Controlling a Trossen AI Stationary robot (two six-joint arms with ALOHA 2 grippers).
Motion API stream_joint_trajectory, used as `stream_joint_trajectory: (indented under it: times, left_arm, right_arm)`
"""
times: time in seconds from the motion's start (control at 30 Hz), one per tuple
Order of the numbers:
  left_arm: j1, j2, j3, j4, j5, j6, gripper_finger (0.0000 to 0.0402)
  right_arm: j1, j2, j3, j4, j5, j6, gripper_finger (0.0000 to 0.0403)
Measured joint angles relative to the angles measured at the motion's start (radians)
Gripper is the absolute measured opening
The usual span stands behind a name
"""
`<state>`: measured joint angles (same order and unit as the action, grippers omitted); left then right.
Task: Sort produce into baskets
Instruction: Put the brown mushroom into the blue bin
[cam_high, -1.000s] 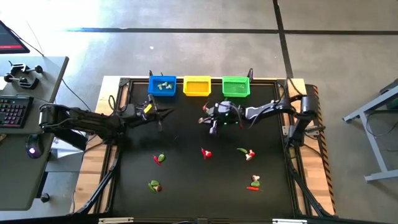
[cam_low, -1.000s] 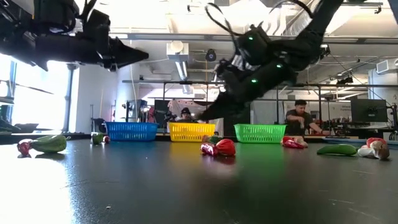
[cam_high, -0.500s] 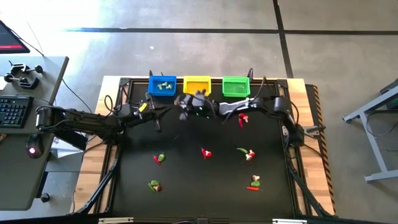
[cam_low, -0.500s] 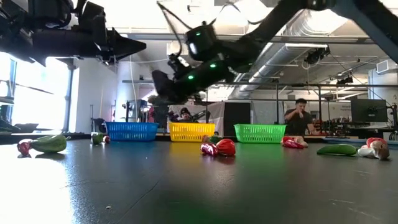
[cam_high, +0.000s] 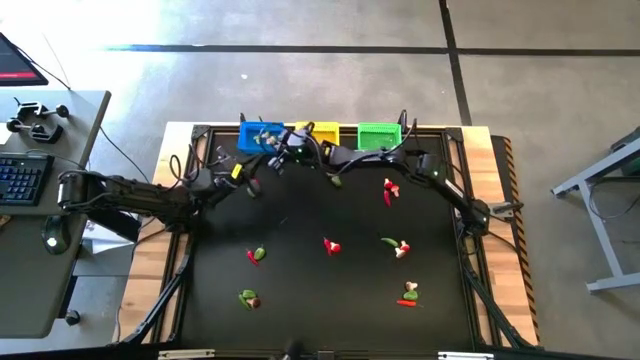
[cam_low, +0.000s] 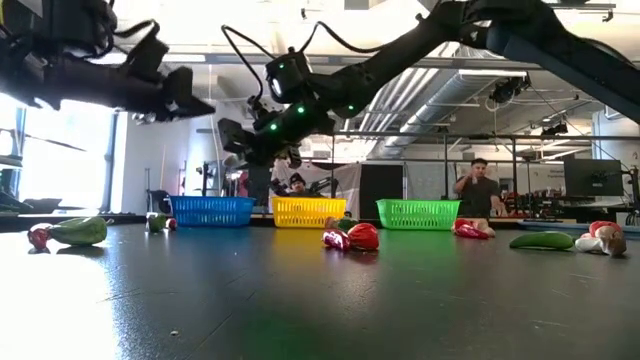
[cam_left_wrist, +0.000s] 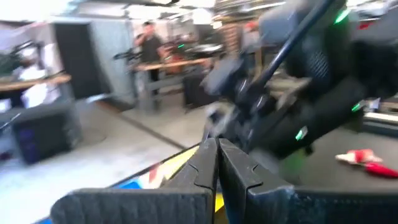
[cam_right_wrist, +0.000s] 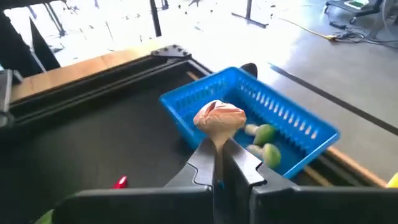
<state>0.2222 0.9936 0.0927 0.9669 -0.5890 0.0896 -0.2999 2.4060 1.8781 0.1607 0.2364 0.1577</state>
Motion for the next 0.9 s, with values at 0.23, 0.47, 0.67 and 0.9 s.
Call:
stream_joint_trajectory:
  times: [0.23, 0.47, 0.67, 0.9]
  left_arm:
    - [0.001, 0.0, -0.047, -0.002, -0.041, -0.061, 0.0]
    - [0.001, 0.0, -0.06, 0.001, -0.042, -0.079, 0.0]
    - [0.001, 0.0, -0.06, 0.005, -0.042, -0.079, 0.0]
    - [0.001, 0.0, -0.06, 0.011, -0.044, -0.079, 0.0]
  right_arm:
    - [-0.019, 0.06, 0.125, -0.089, 0.019, -0.006, 0.0002]
    - [-0.049, 0.118, 0.19, -0.169, 0.019, 0.041, 0.0009]
    - [-0.071, 0.125, 0.197, -0.195, -0.033, 0.071, 0.0011]
    - [-0.072, 0.125, 0.197, -0.226, -0.039, 0.068, 0.004]
